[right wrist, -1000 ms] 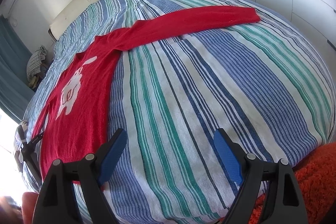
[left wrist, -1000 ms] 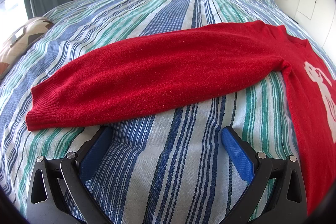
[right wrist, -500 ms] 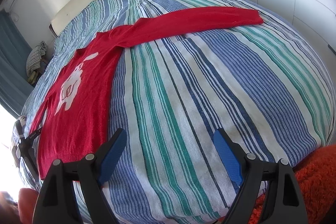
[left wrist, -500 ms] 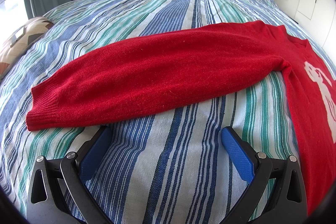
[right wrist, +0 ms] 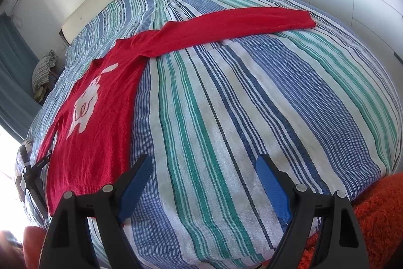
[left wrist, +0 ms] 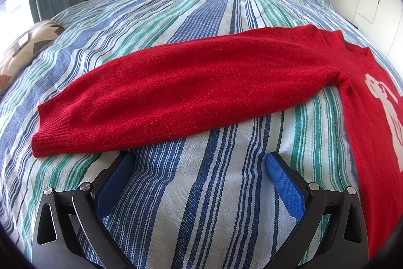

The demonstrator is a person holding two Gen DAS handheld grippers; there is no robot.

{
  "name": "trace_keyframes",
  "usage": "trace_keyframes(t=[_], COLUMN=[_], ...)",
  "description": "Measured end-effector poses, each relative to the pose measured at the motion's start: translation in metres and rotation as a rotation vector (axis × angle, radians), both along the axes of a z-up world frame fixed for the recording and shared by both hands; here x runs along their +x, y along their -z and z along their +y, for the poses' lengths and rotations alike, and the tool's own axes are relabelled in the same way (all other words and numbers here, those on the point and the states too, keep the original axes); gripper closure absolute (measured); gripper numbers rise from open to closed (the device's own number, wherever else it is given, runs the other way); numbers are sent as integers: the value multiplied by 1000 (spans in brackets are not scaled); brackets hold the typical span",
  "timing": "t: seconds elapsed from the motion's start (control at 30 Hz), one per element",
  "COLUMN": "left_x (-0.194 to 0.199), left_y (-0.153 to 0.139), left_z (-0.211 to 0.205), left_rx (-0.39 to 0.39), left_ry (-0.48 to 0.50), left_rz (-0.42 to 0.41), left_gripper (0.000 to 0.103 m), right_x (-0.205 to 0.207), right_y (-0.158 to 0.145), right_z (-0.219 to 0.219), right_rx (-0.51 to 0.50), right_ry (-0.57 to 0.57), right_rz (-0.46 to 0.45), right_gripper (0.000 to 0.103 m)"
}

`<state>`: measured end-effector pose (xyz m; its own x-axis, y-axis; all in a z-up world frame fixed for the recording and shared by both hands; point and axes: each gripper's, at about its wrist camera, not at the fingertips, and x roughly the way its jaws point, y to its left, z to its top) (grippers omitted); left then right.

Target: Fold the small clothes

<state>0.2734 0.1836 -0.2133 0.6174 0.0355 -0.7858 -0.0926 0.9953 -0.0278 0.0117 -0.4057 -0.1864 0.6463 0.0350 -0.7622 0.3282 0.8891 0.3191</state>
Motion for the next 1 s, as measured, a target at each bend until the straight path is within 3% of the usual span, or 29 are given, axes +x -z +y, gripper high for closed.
trace_keyframes(t=[1.0], left_x=[0], left_y=[0], left_z=[0], left_rx=[0], left_ry=[0], left_rz=[0], left_gripper=[0], right_x=[7], right_y=[5], right_z=[3], right_rx=[-1], right_ry=[-9], right_rz=[22], right_gripper=[19])
